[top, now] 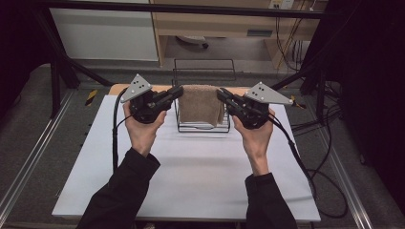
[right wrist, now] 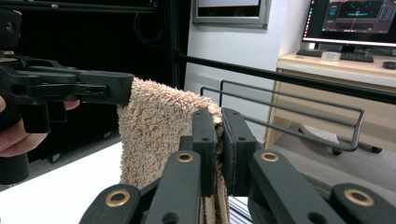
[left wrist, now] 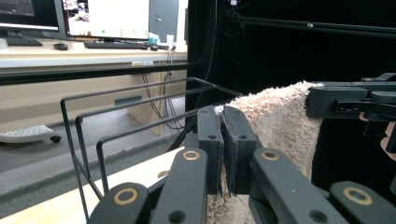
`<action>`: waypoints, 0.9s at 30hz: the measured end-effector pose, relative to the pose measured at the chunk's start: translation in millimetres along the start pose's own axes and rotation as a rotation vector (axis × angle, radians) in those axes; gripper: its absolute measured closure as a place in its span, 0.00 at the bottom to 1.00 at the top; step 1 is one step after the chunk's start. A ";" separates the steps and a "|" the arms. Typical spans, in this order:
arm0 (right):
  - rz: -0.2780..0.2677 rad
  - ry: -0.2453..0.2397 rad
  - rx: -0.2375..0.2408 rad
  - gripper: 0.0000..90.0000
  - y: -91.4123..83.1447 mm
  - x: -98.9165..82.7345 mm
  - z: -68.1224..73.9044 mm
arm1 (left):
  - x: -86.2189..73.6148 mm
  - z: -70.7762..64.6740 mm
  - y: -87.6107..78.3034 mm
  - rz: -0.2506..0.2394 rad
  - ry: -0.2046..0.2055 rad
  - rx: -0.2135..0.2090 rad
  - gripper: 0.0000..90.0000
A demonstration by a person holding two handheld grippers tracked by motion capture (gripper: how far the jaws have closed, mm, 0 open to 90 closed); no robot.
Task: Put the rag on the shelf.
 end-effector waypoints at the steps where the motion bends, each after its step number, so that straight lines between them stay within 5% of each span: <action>1: -0.002 0.001 -0.002 0.94 0.4 1.7 -0.8 | 1.3 0.2 0.2 0.000 0.002 0.000 0.96; 27: -0.042 -0.009 -0.070 0.94 10.0 36.6 -29.0 | 44.7 -2.7 18.5 -0.058 -0.003 0.002 0.96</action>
Point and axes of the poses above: each handheld gripper's, and its own axes: y roughly forward along the jaws, x roughly out of its top, z roughly to its left, the point moved 9 cm from there along y, roughly forward along the jaws, and after that the axes turned 14 degrees about -y, right-handed, at the moved point
